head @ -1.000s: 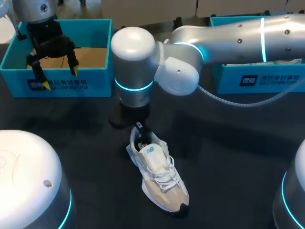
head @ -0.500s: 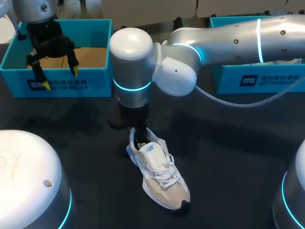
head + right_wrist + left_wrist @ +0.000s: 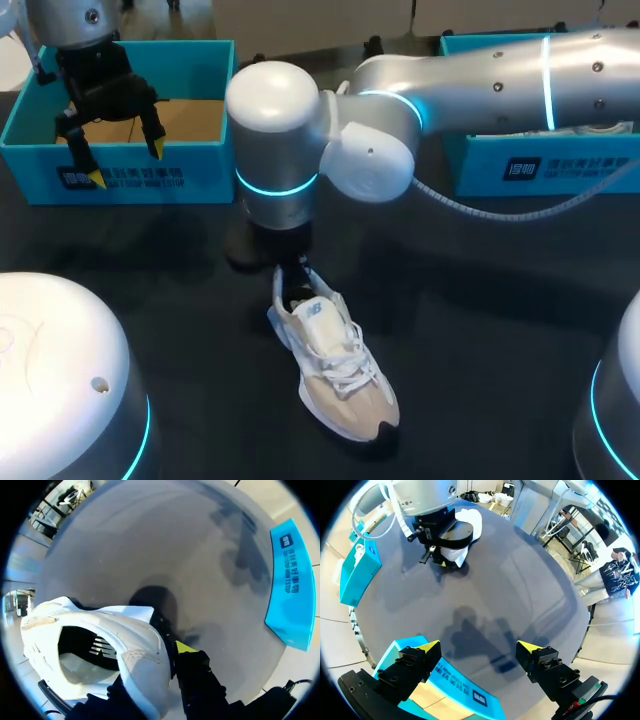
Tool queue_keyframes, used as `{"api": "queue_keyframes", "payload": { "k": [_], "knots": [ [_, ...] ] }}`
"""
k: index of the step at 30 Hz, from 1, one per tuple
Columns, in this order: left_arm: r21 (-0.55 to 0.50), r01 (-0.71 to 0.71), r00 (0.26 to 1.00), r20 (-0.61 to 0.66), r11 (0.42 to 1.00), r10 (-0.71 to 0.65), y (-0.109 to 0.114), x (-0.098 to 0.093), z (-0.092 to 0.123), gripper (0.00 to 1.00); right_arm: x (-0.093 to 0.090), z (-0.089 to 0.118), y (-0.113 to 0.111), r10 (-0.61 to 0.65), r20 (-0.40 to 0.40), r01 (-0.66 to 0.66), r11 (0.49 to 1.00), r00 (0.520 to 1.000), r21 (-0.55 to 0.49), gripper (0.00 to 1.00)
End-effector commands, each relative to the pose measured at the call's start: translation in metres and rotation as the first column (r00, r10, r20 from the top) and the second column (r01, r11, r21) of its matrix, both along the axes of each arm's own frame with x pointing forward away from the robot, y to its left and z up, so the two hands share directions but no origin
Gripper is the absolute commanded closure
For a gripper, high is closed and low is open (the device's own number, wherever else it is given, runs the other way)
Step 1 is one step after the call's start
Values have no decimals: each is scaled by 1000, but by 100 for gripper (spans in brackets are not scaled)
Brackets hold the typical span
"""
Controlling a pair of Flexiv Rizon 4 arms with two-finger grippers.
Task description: Take the shoe out of the shoebox, open the shoe tongue, remove and reinsert the insole, then place the shoe into the shoebox
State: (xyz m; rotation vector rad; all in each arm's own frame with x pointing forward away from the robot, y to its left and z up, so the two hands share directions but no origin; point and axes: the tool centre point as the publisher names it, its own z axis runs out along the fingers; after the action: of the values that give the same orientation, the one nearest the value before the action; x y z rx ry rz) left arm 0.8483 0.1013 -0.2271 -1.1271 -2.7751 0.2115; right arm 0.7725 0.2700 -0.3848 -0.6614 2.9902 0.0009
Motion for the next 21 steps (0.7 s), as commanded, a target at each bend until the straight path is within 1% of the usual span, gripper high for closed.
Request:
{"api": "queue_keyframes", "payload": {
  "k": [1,5,6,12,14,18,21],
  "knots": [
    [2,0,1000,1,1000,0,1,0,1,0,1,30,-20,-20,-4,20,1000,1000,-15,100],
    [2,0,1000,1,1000,0,1,0,1,0,7,52,-44,-57,5,57,998,998,-17,100],
    [2,0,1000,1,1000,0,1,0,1,0,9,56,-49,-73,-5,73,997,997,-29,100],
    [2,0,1000,1,1000,0,1,0,1,0,20,83,-77,-114,7,114,993,993,-41,100],
    [2,0,1000,1,1000,0,1,0,1,0,23,90,-84,-121,15,121,992,993,-41,100],
    [2,0,1000,1,1000,0,1,0,1,0,29,111,-99,-146,38,148,988,989,-41,100],
    [2,0,1000,1,1000,0,1,0,1,0,29,111,-99,-146,38,148,988,989,-41,100]
  ]
}}
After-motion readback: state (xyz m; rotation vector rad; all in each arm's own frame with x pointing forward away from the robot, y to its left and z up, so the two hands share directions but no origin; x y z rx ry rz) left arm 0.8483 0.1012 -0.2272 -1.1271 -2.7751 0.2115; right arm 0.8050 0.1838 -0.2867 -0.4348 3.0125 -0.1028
